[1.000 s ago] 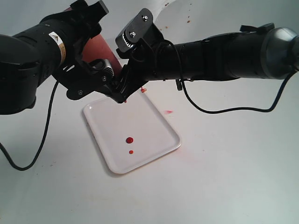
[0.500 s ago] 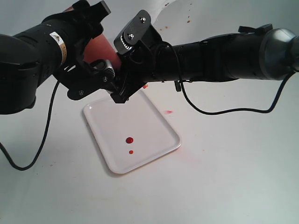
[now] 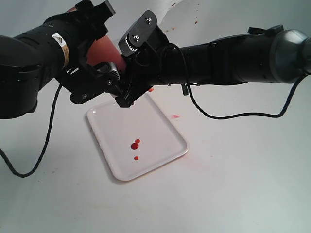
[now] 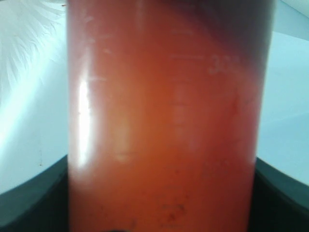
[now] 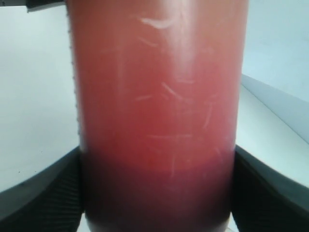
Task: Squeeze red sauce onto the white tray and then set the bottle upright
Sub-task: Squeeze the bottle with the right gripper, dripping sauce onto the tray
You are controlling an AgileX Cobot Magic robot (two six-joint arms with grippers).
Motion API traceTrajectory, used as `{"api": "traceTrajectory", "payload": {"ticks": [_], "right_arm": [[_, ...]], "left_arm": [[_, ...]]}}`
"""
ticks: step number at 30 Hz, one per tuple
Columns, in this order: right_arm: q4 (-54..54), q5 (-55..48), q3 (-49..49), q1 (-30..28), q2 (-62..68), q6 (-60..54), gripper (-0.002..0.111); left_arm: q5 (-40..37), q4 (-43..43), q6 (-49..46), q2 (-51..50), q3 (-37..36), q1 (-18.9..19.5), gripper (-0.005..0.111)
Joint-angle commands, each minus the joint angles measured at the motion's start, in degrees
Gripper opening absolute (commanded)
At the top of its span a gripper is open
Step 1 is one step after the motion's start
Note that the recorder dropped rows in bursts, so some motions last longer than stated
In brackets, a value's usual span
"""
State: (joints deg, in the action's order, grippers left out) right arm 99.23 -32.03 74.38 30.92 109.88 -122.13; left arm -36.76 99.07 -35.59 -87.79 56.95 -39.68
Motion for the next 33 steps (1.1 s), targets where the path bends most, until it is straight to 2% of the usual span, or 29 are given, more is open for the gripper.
{"api": "traceTrajectory", "payload": {"ticks": [1,24,27,33], "right_arm": [[0.7,0.0,0.4,-0.1,-0.2,-0.5,0.000],[0.7,0.0,0.4,-0.1,-0.2,-0.6,0.000],[0.7,0.0,0.4,-0.1,-0.2,-0.6,0.010],[0.7,0.0,0.4,-0.1,-0.2,-0.6,0.058]], "left_arm": [[-0.7,0.9,0.7,0.5,0.7,-0.4,0.000],[-0.7,0.9,0.7,0.5,0.7,-0.4,0.000],[-0.5,0.9,0.7,0.5,0.7,-0.4,0.000],[-0.5,0.9,0.7,0.5,0.7,-0.4,0.000]]}}
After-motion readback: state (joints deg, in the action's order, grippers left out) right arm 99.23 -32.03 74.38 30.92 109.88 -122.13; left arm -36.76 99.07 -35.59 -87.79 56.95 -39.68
